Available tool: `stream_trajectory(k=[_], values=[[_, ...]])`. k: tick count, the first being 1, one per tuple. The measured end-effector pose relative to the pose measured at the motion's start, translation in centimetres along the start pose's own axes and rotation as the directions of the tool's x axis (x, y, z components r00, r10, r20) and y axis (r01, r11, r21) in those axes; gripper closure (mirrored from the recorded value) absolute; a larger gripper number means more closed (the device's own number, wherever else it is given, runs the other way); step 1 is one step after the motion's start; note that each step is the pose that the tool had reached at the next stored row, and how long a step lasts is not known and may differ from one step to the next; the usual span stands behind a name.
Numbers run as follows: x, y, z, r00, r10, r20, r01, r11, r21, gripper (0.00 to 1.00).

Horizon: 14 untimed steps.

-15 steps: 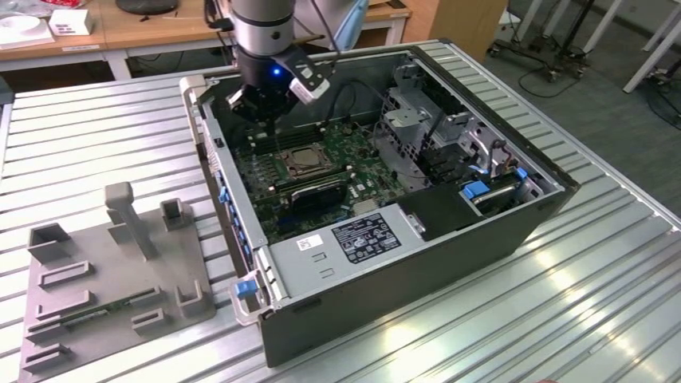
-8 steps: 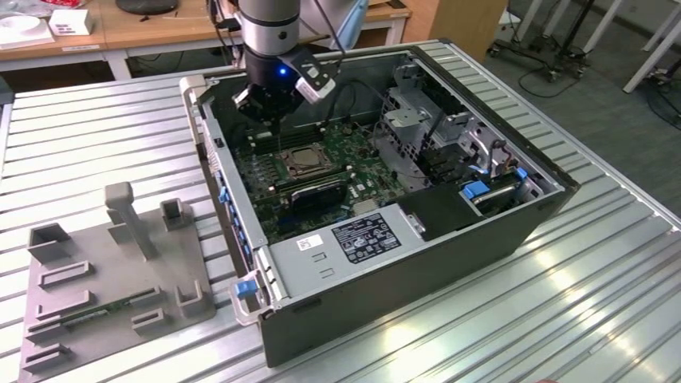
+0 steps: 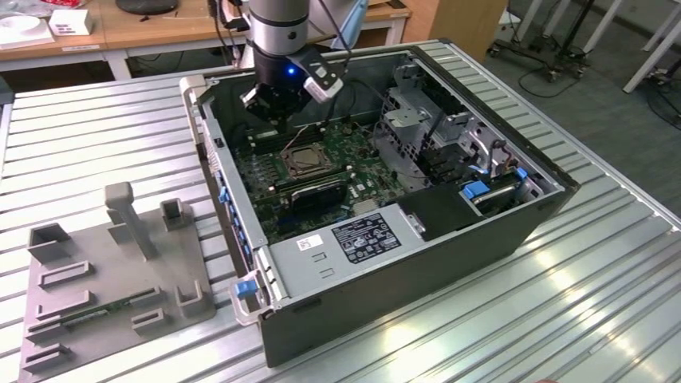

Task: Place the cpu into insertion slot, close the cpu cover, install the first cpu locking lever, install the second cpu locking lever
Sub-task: 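Install the first cpu locking lever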

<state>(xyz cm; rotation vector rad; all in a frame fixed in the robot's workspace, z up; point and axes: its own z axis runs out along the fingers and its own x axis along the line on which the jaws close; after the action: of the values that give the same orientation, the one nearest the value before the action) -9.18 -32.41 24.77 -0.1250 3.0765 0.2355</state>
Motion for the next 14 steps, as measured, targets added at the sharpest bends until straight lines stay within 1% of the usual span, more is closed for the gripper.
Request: stream_trajectory(k=[8, 11, 14], values=[[-0.1, -0.01, 0.02, 1.0, 0.0, 0.0001, 0.0, 1.0, -0.0007, 0.89], [-0.14, -0.03, 0.15, 1.0, 0.0, 0.0008, 0.0, 1.0, -0.0078, 0.89], [-0.29, -0.08, 0.38, 1.0, 0.0, 0.0009, 0.0, 1.0, -0.01, 0.89]])
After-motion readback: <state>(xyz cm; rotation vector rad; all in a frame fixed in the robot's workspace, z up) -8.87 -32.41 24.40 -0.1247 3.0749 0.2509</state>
